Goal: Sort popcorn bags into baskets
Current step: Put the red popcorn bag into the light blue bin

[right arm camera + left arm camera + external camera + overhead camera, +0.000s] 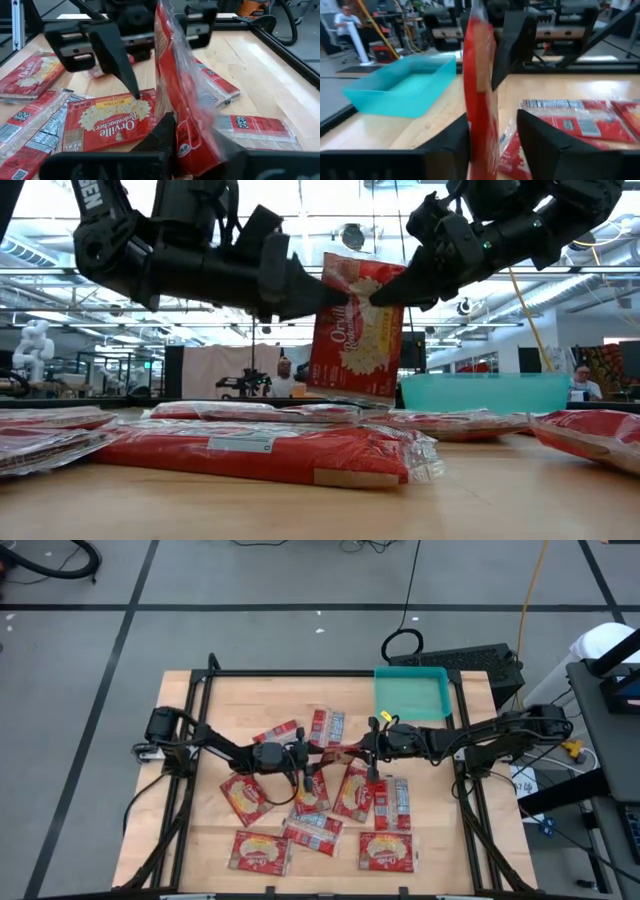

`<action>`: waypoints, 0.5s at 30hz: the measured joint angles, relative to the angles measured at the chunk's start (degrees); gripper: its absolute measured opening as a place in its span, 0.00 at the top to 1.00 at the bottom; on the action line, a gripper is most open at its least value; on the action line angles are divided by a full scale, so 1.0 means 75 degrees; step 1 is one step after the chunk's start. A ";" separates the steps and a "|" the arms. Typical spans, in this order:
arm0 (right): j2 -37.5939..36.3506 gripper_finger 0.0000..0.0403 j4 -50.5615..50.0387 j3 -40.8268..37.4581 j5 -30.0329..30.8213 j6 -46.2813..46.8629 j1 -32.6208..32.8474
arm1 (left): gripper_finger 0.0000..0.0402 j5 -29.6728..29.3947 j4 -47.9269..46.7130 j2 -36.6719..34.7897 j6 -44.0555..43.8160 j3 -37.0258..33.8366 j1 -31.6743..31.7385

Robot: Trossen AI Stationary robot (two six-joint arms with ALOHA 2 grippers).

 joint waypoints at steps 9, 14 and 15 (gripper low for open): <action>-0.0006 0.95 -0.0731 -0.0003 0.0047 0.0258 -0.0035 | 0.42 -0.1156 -0.1634 -0.0911 -0.0016 0.0000 -0.0289; -0.0029 0.96 -0.0838 -0.0003 0.0038 -0.0182 -0.0310 | 0.44 -0.1699 -0.2558 -0.1594 0.0064 -0.0001 0.0149; -0.0045 0.96 -0.0840 -0.0003 0.0031 -0.0230 -0.0395 | 0.45 -0.1609 -0.2771 -0.1710 0.0072 0.0003 0.0320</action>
